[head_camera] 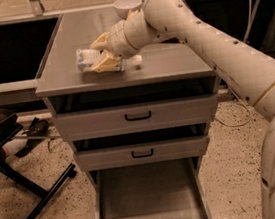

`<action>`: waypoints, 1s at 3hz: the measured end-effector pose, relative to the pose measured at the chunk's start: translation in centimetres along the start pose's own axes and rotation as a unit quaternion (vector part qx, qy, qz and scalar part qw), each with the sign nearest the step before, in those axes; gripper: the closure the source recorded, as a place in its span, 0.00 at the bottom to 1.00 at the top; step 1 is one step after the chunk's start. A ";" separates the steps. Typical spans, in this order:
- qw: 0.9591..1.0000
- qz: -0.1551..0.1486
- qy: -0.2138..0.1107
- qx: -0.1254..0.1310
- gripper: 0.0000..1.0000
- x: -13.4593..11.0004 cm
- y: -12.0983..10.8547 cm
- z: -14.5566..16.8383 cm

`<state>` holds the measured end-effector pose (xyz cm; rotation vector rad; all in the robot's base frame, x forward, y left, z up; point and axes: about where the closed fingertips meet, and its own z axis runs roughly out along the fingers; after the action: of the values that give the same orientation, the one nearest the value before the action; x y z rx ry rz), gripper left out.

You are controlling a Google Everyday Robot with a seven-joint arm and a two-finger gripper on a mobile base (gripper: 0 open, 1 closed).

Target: Pick blue plastic bottle from bottom drawer and place on counter

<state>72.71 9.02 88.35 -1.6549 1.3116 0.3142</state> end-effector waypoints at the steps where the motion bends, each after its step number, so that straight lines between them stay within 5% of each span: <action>1: 1.000 0.000 0.000 0.000 0.35 0.0 0.0 0.0; 3: 1.000 0.000 0.000 0.000 0.00 0.0 0.0 0.0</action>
Offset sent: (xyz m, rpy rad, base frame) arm 0.0000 0.0000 0.0000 0.0000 0.0000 0.0000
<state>72.71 9.03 88.34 -1.6551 1.3116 0.3144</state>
